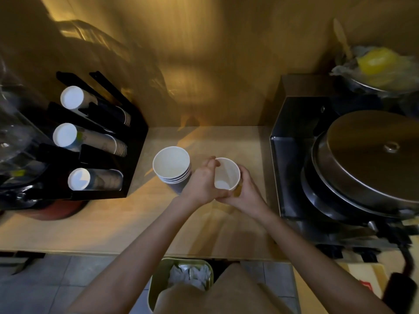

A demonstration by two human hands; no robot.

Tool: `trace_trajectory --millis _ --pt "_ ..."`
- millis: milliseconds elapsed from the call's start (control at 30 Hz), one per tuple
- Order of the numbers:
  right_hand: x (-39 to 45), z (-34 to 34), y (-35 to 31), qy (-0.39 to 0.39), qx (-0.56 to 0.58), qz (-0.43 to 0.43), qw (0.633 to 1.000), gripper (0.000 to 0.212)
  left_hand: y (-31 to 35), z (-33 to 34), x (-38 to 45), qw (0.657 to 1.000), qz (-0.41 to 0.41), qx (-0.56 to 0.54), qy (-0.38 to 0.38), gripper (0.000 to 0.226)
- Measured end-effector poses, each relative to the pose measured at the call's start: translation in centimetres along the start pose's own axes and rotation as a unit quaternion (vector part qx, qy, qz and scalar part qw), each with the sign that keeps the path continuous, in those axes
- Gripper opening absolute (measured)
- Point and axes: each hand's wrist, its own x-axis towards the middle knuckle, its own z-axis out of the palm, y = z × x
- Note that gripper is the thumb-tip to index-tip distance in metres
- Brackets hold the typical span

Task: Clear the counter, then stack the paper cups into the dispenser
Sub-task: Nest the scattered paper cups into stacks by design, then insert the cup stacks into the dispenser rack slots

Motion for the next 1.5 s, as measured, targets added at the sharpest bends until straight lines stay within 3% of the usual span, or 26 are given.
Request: trace_trajectory --millis 200,300,400,433,600,700,767,967,1100,1267,1367,1500 --pt "-0.5 0.1 1.0 -0.027 0.022 0.023 0.999 0.088 -0.4 0.5 0.7 1.000 -0.016 -0.003 0.018 0.069" --pt "-1.0 0.1 1.1 0.006 0.106 0.115 0.988 0.070 -0.4 0.5 1.0 1.000 -0.014 -0.001 0.025 0.068" --pt "-1.0 -0.1 0.9 0.010 0.255 0.275 0.927 0.023 -0.4 0.6 1.0 1.000 -0.014 0.015 0.011 0.071" --pt "-1.0 0.0 0.7 -0.005 0.310 0.325 0.893 0.020 -0.4 0.7 1.0 0.999 -0.021 0.026 0.001 0.073" --pt "-1.1 1.2 -0.4 -0.063 0.444 0.428 0.785 0.073 -0.1 0.8 0.5 0.999 -0.029 0.036 0.009 0.072" --pt "-1.1 1.1 -2.3 -0.070 0.539 0.414 0.730 0.081 0.4 0.0 -0.1 0.998 -0.015 0.005 0.053 0.071" --pt "-0.9 0.8 -4.0 -0.050 0.571 0.391 0.720 0.075 1.0 -1.1 -0.8 0.995 0.006 -0.026 0.093 0.071" --pt "-1.0 -0.5 -10.2 -0.046 0.607 0.279 0.743 0.056 1.8 -5.4 -3.4 0.971 0.092 -0.101 0.198 0.077" --pt "-1.3 0.6 -14.1 -0.065 0.574 0.193 0.793 0.057 0.9 -8.6 -5.4 0.959 0.079 -0.156 0.223 0.088" --pt "-0.9 4.7 -17.9 -0.095 0.495 0.110 0.857 0.060 -2.9 -12.5 -7.8 0.915 0.015 -0.321 0.245 0.052" --pt "-0.3 8.2 -19.9 -0.116 0.441 0.105 0.884 0.073 -6.7 -14.5 -9.6 0.898 -0.001 -0.345 0.272 0.025" --pt "-0.3 13.1 -21.7 -0.080 0.355 0.050 0.930 0.083 -12.6 -17.1 -12.5 0.899 -0.030 -0.349 0.263 0.018"
